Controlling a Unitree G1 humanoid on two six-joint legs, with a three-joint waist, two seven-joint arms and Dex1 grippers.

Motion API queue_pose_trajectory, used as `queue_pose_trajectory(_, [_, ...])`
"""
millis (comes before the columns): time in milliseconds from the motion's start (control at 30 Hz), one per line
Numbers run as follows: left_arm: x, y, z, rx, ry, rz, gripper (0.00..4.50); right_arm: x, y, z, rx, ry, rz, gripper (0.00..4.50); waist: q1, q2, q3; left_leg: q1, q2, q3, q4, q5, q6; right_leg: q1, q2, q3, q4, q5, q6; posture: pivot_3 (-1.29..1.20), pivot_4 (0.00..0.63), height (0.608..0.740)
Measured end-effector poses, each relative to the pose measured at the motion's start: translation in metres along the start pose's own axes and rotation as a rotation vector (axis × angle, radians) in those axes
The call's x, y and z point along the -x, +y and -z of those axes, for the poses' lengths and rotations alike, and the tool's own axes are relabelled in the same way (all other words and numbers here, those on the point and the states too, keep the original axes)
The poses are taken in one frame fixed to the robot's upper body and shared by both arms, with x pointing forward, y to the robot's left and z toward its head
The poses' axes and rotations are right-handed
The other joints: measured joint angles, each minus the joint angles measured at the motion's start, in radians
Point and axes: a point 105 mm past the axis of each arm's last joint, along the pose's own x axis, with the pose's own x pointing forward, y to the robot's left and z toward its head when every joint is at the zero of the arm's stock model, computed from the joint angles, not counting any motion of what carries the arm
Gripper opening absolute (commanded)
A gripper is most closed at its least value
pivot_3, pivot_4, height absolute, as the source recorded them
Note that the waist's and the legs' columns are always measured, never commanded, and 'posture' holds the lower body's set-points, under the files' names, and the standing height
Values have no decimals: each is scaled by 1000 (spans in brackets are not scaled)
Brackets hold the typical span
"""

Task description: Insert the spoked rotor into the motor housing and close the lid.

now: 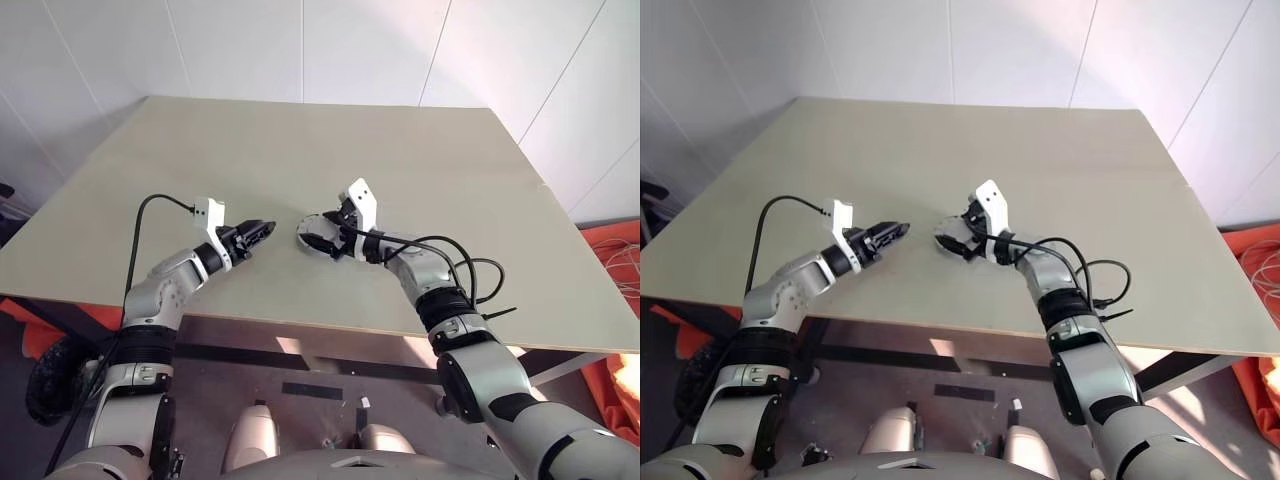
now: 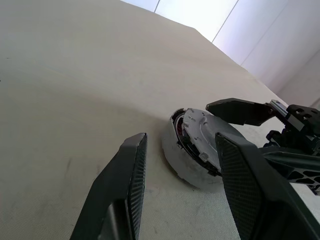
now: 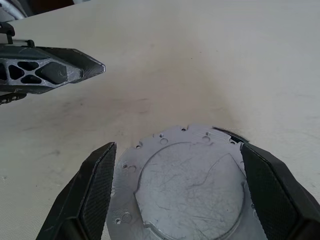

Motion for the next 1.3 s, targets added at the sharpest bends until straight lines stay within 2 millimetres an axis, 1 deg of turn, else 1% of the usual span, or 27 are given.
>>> queue_pose_trajectory(167, [0,0,0,0,0,0,2300,-1,1,1,12,-3,0,4479,0,0,0,0,0,0,0,0,0,0,0,0,0,0,0,0,0,740])
queue_pose_trajectory(200, [0,0,0,0,0,0,2300,-1,0,2,13,-2,2,4305,0,0,0,0,0,0,0,0,0,0,0,0,0,0,0,0,0,740])
queue_pose_trajectory(267, [0,0,0,-1,0,-1,2300,-1,0,4,11,4,6,3897,0,0,0,0,0,0,0,0,0,0,0,0,0,0,0,0,0,740])
queue_pose_trajectory(400, [0,0,0,-2,1,-1,2300,0,-3,5,18,3,29,2488,-1,0,0,0,0,0,0,0,0,0,0,0,0,0,0,0,0,740])
queue_pose_trajectory(467, [0,0,0,-2,1,-1,2300,0,-4,4,22,-1,36,1851,-1,0,0,0,0,0,-1,0,0,0,0,0,0,0,-1,0,0,740])
queue_pose_trajectory(833, [0,0,0,-2,0,-1,2300,-1,-7,2,28,-12,63,1851,-2,0,0,0,1,0,-1,0,0,-1,0,0,0,-1,-1,0,0,740])
queue_pose_trajectory(933, [0,0,0,-2,0,-1,2300,-2,-9,-3,18,-30,74,1851,-2,0,0,0,1,0,-1,0,0,-1,0,0,0,-1,-1,0,0,740])
queue_pose_trajectory(1033, [0,0,0,-2,0,-1,2300,-3,-11,-16,-2,-84,77,2436,-2,0,0,-1,1,0,-1,0,0,-2,0,0,0,-1,-1,0,0,740])
queue_pose_trajectory(1100, [0,0,0,-2,0,-1,2300,-1,-12,-24,-3,-119,69,3114,-1,0,0,-1,1,0,-1,0,0,-2,0,0,-1,-1,-1,0,0,740])
queue_pose_trajectory(1233, [0,0,0,-2,0,-1,2300,-1,-8,-29,6,-135,40,4474,-1,0,0,-1,1,0,-1,0,0,-2,0,0,-1,-1,-1,0,0,740])
queue_pose_trajectory(1300, [0,0,0,-2,0,-1,2300,-1,-3,-33,20,-147,5,4474,-1,0,0,-1,1,0,-1,0,0,-2,0,0,-1,-1,-1,0,0,740])
